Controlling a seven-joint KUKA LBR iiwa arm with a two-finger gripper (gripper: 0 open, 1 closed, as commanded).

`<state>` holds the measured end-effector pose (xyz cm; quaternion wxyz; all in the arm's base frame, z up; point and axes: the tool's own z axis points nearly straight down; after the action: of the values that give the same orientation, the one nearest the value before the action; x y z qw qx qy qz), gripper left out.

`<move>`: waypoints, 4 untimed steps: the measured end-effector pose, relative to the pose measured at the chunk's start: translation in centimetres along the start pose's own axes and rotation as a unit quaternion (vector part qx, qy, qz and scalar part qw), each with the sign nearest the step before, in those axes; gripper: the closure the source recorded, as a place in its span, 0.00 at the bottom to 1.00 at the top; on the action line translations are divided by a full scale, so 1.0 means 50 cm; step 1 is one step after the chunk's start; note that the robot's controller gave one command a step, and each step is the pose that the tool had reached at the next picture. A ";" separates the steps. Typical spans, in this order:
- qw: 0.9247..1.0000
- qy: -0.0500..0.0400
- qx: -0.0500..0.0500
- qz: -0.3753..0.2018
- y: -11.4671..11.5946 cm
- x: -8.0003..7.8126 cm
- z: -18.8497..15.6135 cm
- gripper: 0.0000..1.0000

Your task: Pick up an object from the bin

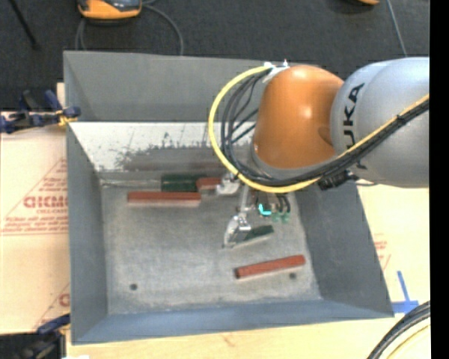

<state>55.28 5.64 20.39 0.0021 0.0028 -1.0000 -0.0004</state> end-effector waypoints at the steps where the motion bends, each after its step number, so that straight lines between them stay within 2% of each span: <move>1: 1.000 -0.004 0.000 0.001 -0.001 -0.003 -0.008 0.00; 2: 0.999 -0.007 0.001 -0.035 -0.077 -0.025 0.113 0.00; 3: 0.997 0.000 0.000 -0.083 -0.155 -0.049 0.118 0.00; 4: 1.000 -0.005 0.000 -0.025 -0.175 -0.045 0.109 0.00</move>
Offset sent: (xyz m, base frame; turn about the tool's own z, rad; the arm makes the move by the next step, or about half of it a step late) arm 0.0216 -0.0845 -0.1339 -0.1562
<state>57.58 -3.09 14.93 -0.0031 0.0283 -0.9996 -0.0001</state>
